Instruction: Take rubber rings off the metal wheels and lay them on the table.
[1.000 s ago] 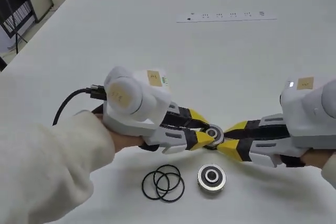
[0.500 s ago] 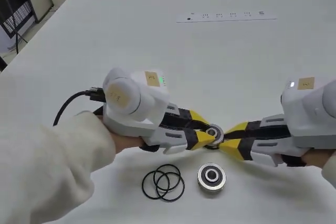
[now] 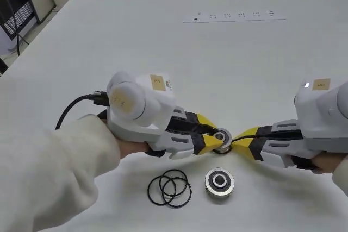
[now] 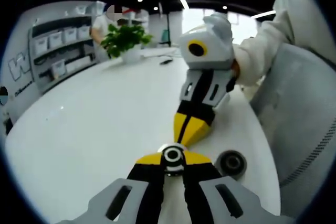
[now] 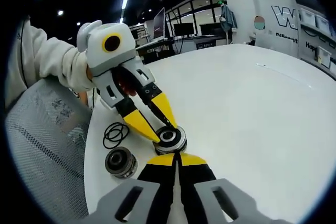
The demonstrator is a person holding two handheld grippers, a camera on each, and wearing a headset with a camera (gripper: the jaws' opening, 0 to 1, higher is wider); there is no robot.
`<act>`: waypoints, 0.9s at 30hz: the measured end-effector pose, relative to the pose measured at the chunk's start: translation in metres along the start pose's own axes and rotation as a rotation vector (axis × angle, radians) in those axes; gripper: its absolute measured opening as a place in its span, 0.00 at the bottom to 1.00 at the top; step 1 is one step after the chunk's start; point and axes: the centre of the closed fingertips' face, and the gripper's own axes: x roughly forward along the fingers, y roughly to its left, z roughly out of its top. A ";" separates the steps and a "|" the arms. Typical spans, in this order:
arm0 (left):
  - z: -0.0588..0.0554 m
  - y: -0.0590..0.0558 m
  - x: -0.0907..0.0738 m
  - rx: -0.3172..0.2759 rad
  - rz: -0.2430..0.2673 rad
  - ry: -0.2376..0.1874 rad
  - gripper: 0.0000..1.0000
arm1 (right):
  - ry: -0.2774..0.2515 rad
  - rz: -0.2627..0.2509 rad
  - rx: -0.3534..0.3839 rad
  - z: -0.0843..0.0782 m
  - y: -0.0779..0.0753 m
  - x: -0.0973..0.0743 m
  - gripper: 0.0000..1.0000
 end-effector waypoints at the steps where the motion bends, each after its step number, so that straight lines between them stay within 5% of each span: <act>1: 0.000 0.000 0.000 -0.002 0.000 -0.001 0.14 | -0.013 0.001 0.049 0.001 0.000 -0.001 0.00; 7: 0.000 0.000 0.000 0.001 0.003 -0.007 0.13 | -0.090 0.022 0.262 0.006 -0.006 -0.007 0.00; 10: 0.000 0.000 0.000 0.005 0.003 -0.006 0.13 | -0.110 0.032 0.309 0.007 -0.007 -0.008 0.00; 17: 0.000 0.000 0.000 0.014 0.005 -0.004 0.13 | -0.125 0.040 0.350 0.012 -0.004 -0.008 0.00; 27: -0.001 0.000 0.000 0.018 0.007 -0.003 0.13 | -0.116 0.034 0.318 0.016 0.001 -0.008 0.00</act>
